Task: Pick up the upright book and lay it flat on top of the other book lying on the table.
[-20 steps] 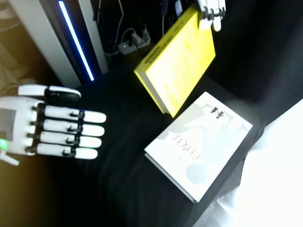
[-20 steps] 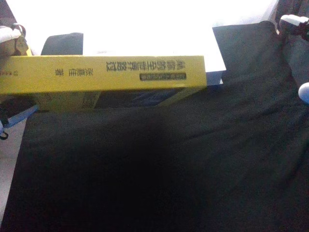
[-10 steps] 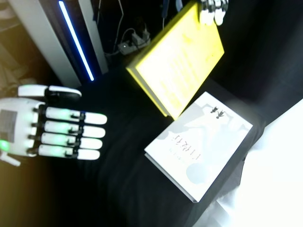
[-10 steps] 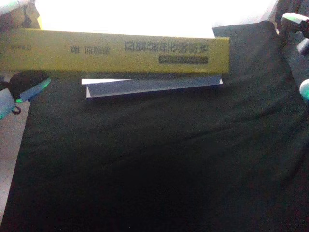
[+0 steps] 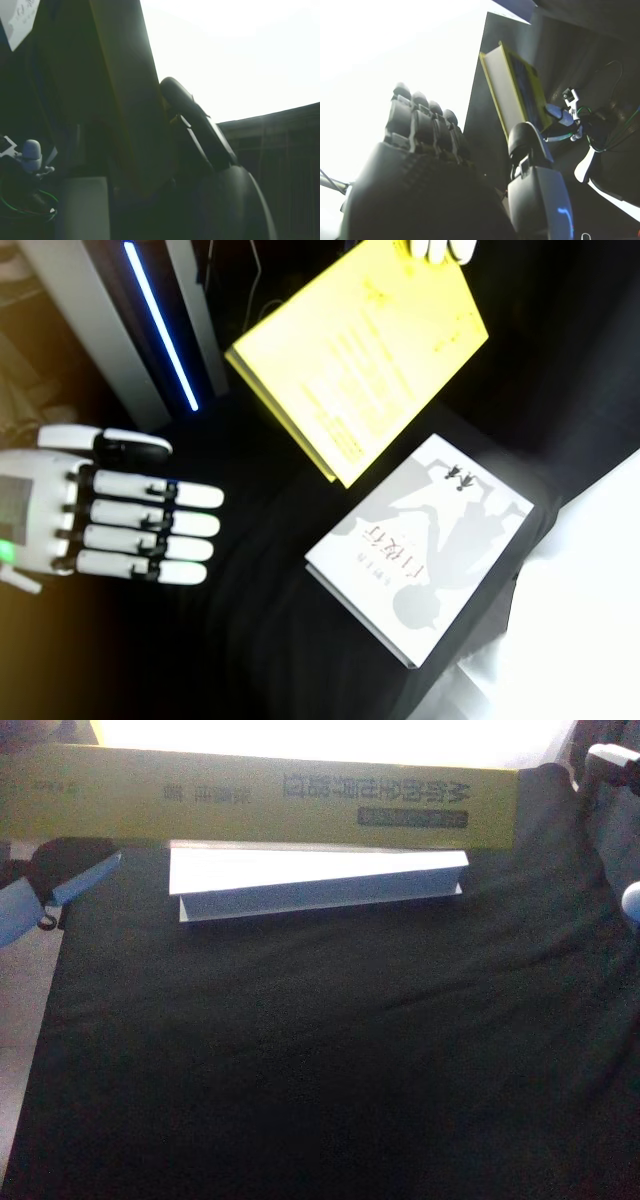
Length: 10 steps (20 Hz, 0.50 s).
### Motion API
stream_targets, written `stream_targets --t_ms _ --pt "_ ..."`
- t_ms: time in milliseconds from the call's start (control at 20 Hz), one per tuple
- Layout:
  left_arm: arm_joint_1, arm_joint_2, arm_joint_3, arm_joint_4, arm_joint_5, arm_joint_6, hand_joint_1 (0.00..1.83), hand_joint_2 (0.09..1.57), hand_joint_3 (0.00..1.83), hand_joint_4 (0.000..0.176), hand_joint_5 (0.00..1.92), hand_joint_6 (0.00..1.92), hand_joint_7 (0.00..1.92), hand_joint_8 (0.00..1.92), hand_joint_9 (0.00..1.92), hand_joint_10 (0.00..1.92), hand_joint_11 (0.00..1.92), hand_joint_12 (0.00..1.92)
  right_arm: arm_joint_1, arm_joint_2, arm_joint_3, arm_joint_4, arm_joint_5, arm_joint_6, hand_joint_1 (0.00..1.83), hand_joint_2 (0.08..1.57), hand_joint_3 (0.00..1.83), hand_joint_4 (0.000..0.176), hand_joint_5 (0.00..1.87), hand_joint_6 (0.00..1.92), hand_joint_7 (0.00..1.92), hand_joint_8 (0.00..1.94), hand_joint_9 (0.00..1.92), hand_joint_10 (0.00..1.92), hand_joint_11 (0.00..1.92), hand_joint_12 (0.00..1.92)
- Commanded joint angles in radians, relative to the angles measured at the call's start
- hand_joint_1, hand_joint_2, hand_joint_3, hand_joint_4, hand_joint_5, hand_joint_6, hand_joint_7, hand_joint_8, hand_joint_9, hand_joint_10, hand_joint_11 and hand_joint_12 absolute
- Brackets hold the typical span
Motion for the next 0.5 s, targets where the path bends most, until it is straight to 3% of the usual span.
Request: stream_targets --t_ms 0,100,150,200,250,300,350,450 --pt "-0.018 0.0 0.009 0.003 -0.134 0.006 1.36 1.18 0.0 0.0 0.65 1.24 0.81 1.22 0.97 1.21 0.92 1.11 0.016 0.0 0.007 0.036 0.116 0.005 0.58 1.26 0.0 0.0 0.0 0.0 0.0 0.0 0.0 0.0 0.0 1.46" --pt "-0.032 -0.006 0.019 -0.011 -0.123 0.006 1.35 1.19 0.0 0.0 0.63 1.28 0.79 1.24 0.94 1.25 0.93 1.03 0.049 -0.001 0.009 0.009 0.116 0.005 0.59 1.24 0.0 0.0 0.0 0.0 0.0 0.0 0.0 0.0 0.0 1.32" --pt "-0.043 -0.009 0.023 -0.018 -0.112 0.006 1.36 1.16 0.0 0.0 0.69 1.21 0.87 1.14 1.03 1.15 0.95 1.01 0.073 -0.001 0.008 -0.008 0.116 0.005 0.59 1.23 0.0 0.0 0.0 0.0 0.0 0.0 0.0 0.0 0.0 0.92" --pt "-0.048 -0.014 0.028 -0.027 -0.103 0.006 1.37 1.14 0.0 0.0 0.71 1.15 0.91 1.1 1.05 1.13 0.94 1.0 0.098 -0.001 0.008 -0.026 0.117 0.005 0.59 1.23 0.0 0.0 0.0 0.0 0.0 0.0 0.0 0.0 0.0 0.38" --pt "-0.054 -0.021 0.034 -0.033 -0.089 0.006 1.26 1.18 0.0 0.0 0.72 1.19 0.97 1.14 1.12 0.82 0.98 1.0 0.125 -0.001 0.008 -0.047 0.117 0.005 0.63 1.22 0.0 0.0 0.0 0.0 0.0 0.0 0.0 0.0 0.0 0.27" --pt "-0.059 -0.026 0.038 -0.036 -0.078 0.006 1.24 1.17 0.0 0.0 0.74 1.18 0.99 1.13 1.18 0.66 0.99 1.01 0.147 -0.002 0.008 -0.059 0.117 0.005 0.61 1.2 0.0 0.0 0.0 0.0 0.0 0.0 0.0 0.0 0.0 0.84" --pt "-0.066 -0.033 0.043 -0.04 -0.069 0.006 1.25 1.17 0.0 0.0 0.74 1.18 1.02 1.1 1.24 0.57 1.02 1.01 0.167 -0.005 0.008 -0.074 0.117 0.005 0.6 1.18 0.0 0.0 0.0 0.0 0.0 0.0 0.0 0.0 0.0 0.51" --pt "-0.084 -0.047 0.054 -0.043 -0.048 0.006 1.25 1.15 0.0 0.0 0.77 1.14 1.05 1.03 1.29 0.43 1.02 0.97 0.21 -0.013 0.009 -0.106 0.117 0.005 0.58 1.18 0.0 0.0 0.0 0.0 0.0 0.0 0.0 0.0 0.0 0.05"
